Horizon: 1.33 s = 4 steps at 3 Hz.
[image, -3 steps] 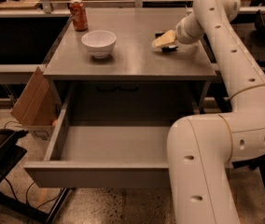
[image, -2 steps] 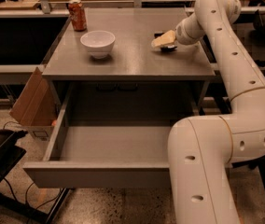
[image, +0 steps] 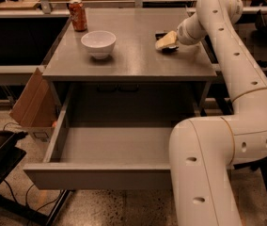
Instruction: Place rxbar chocolate into top drawer
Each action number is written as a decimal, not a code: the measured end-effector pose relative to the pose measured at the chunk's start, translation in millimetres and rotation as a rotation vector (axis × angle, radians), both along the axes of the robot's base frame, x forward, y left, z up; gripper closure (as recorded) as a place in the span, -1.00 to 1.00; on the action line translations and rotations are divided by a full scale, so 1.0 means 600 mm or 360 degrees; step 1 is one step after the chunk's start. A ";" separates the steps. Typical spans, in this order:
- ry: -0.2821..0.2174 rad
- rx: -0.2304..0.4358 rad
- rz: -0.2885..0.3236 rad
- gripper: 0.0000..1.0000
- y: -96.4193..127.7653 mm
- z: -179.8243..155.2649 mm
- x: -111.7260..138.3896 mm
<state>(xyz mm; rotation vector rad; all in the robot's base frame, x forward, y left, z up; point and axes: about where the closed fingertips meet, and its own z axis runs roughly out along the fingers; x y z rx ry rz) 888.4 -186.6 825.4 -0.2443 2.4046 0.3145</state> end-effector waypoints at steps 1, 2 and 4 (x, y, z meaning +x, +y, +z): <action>0.0000 0.0000 0.0000 -0.16 0.000 0.003 -0.001; 0.0000 0.0000 0.0000 0.29 0.000 0.010 -0.001; 0.0000 0.0000 0.0000 -0.14 0.002 0.014 -0.004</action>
Offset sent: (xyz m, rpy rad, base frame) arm -0.0620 0.0626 0.0890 -0.4015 -0.2312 0.2451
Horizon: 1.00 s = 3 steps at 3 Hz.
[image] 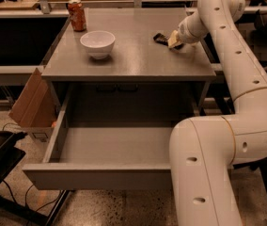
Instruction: Place rxbar chocolate into top drawer
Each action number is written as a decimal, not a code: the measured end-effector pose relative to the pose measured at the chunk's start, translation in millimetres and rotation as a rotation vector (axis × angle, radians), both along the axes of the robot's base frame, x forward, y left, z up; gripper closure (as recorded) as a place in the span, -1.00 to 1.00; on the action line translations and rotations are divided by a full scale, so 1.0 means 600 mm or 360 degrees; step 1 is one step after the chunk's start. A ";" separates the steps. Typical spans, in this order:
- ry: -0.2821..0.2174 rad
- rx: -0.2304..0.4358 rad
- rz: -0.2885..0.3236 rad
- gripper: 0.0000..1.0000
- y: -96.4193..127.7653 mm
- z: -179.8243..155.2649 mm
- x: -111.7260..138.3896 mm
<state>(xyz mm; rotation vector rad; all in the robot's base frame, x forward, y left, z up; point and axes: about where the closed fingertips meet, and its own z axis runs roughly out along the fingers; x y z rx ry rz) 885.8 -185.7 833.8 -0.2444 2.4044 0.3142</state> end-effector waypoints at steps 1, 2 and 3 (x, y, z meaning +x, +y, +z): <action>0.0000 0.0000 0.0000 -0.76 0.001 0.003 -0.002; -0.0002 0.0001 0.0007 -1.00 0.002 0.001 -0.002; -0.0006 0.0004 0.0020 -1.00 0.004 -0.001 -0.001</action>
Offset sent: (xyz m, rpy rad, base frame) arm -0.0005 0.0002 0.0019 0.0000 -0.0001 -0.0001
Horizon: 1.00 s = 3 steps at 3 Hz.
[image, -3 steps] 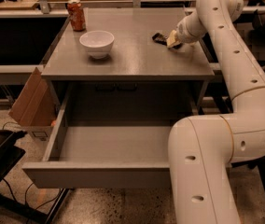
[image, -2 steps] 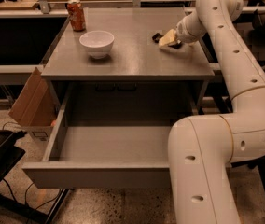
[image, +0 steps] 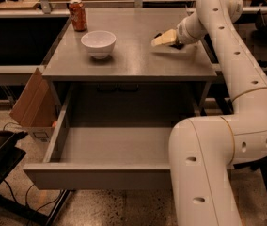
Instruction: Place rxbar chocolate into top drawer
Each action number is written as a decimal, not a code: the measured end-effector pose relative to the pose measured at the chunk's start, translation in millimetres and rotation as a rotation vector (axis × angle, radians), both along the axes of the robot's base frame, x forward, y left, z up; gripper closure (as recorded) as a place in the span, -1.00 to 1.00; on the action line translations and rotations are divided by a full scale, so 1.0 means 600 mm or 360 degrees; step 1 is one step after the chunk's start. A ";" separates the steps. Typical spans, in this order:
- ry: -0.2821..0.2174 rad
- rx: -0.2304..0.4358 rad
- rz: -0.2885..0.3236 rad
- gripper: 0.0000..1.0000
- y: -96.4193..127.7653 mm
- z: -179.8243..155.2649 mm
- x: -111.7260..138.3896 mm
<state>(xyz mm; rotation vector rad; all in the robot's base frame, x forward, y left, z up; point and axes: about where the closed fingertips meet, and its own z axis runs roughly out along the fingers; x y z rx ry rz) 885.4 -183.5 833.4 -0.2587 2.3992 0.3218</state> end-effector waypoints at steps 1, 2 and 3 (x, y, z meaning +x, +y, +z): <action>-0.0148 -0.0113 0.0113 -1.00 0.006 0.055 0.005; -0.0257 -0.0219 0.0200 -1.00 0.017 0.095 0.009; -0.0256 -0.0219 0.0200 -1.00 0.017 0.094 0.009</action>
Offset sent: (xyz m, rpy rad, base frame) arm -0.0332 0.0240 0.0764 -0.2117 -0.2522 0.1728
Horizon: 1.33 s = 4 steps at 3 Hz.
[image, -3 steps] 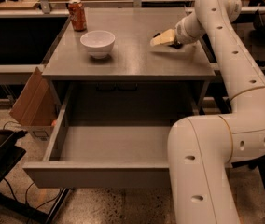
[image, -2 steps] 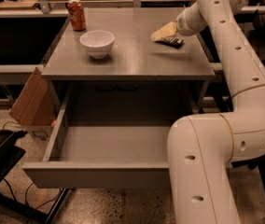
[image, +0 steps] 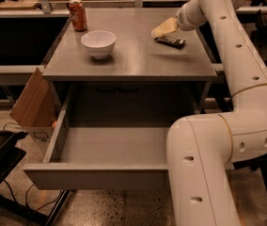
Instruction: Place rxbar chocolate into top drawer
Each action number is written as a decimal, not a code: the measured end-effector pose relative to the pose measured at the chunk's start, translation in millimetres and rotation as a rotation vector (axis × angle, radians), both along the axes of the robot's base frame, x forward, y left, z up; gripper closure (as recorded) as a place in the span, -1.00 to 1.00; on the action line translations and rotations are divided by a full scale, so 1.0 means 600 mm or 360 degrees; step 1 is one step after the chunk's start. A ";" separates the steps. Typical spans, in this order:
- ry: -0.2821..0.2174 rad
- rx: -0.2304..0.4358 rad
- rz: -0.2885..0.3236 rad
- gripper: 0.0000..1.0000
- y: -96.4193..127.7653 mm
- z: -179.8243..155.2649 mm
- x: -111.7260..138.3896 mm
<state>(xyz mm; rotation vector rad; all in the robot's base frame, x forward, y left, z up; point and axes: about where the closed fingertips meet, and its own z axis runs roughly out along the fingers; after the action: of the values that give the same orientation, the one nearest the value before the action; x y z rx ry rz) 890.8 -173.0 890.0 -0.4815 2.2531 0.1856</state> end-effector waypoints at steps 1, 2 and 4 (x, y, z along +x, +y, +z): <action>-0.0018 -0.0014 -0.0024 -1.00 0.013 -0.015 0.020; -0.0036 -0.0066 -0.0076 -1.00 0.024 -0.034 0.044; -0.0028 0.0063 -0.0352 -1.00 0.007 -0.069 0.075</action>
Offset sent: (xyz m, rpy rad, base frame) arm 0.0298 0.0229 -0.0296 -0.0840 -0.0510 -0.0964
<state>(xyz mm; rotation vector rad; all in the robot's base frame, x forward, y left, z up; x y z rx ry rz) 935.8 -168.8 848.6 -0.2101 2.2615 0.1112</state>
